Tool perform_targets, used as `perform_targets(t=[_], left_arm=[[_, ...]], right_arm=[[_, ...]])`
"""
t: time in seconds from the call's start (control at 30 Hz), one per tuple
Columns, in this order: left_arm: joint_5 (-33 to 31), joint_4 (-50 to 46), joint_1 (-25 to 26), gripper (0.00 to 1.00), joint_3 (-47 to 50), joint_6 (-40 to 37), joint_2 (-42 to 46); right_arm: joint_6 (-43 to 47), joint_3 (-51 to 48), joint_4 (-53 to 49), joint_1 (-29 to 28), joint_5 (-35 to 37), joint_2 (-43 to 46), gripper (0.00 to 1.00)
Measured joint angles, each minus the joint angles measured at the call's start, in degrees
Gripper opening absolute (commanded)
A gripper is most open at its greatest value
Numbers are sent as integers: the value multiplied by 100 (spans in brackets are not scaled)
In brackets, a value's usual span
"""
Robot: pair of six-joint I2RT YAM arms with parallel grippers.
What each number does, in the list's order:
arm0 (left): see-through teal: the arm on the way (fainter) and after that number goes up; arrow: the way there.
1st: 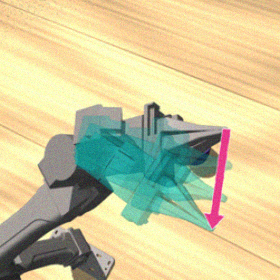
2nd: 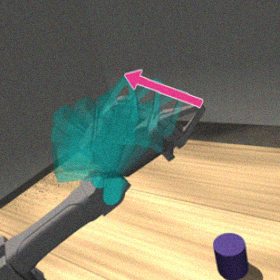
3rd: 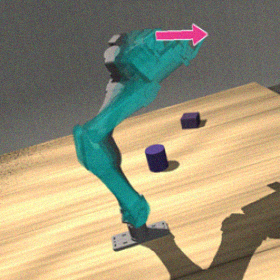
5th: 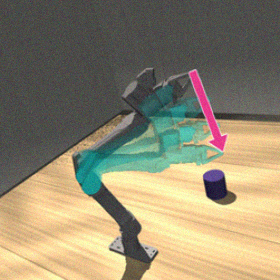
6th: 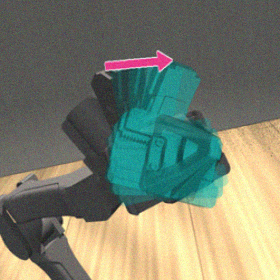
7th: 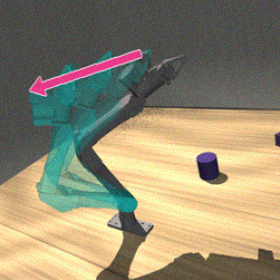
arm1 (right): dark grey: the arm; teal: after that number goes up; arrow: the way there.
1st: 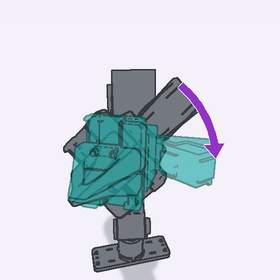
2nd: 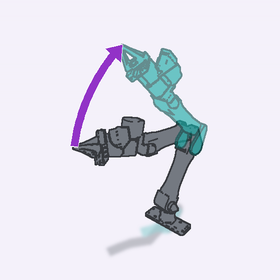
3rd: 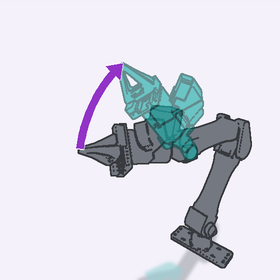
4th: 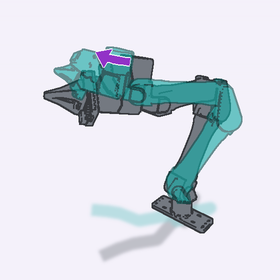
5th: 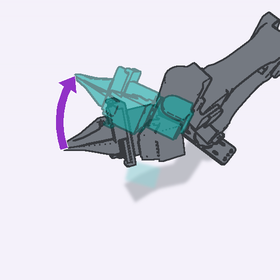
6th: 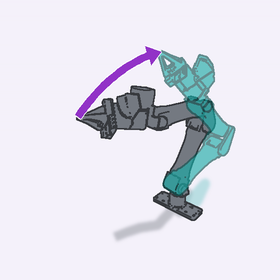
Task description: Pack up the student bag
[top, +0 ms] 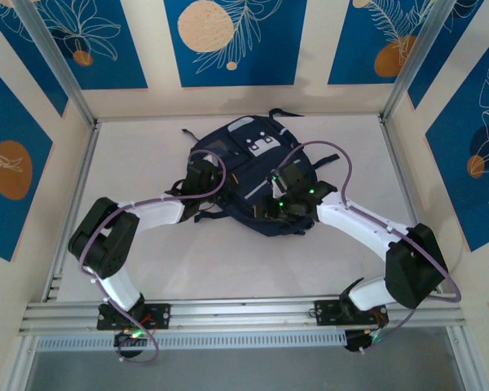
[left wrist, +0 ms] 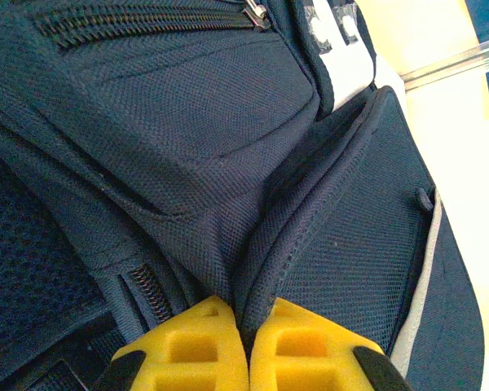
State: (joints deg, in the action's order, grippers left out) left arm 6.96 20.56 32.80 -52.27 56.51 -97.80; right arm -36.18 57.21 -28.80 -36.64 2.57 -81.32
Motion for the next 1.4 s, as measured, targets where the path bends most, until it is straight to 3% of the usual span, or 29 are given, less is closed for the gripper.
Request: perform_targets(t=[0.33, 0.37, 0.5, 0.67, 0.83, 1.13, 1.17, 1.3, 1.4], left_arm=[[4, -4, 17, 0, 11, 111, 37], [2, -13, 35, 0, 20, 125, 48], [-76, -46, 33, 0, 50, 122, 98], [-170, -151, 24, 0, 76, -15, 199], [-59, -140, -164, 0, 114, -251, 210], [529, -535, -498, 0, -299, -789, -9], [573, -662, -507, 2, -459, -874, -72], [629, -1346, -658, 48, -1174, -1224, -328], [535, -1534, -874, 64, -1351, -1303, -260]], right_arm=[[-186, 4, 822, -221, 400, -1008, 31], [-223, 24, 839, -243, 476, -1113, 28], [-356, 205, 831, -345, 835, -1482, 0], [-341, 280, 726, -411, 970, -1449, 0], [254, 540, 22, -297, 1008, -1132, 0], [1478, 831, -863, 52, 2041, -997, 0], [1537, 890, -896, 57, 2157, -1032, 0], [1665, 1158, -944, 15, 2240, -1143, 0], [1668, 1425, -986, -66, 2050, -1261, 0]])
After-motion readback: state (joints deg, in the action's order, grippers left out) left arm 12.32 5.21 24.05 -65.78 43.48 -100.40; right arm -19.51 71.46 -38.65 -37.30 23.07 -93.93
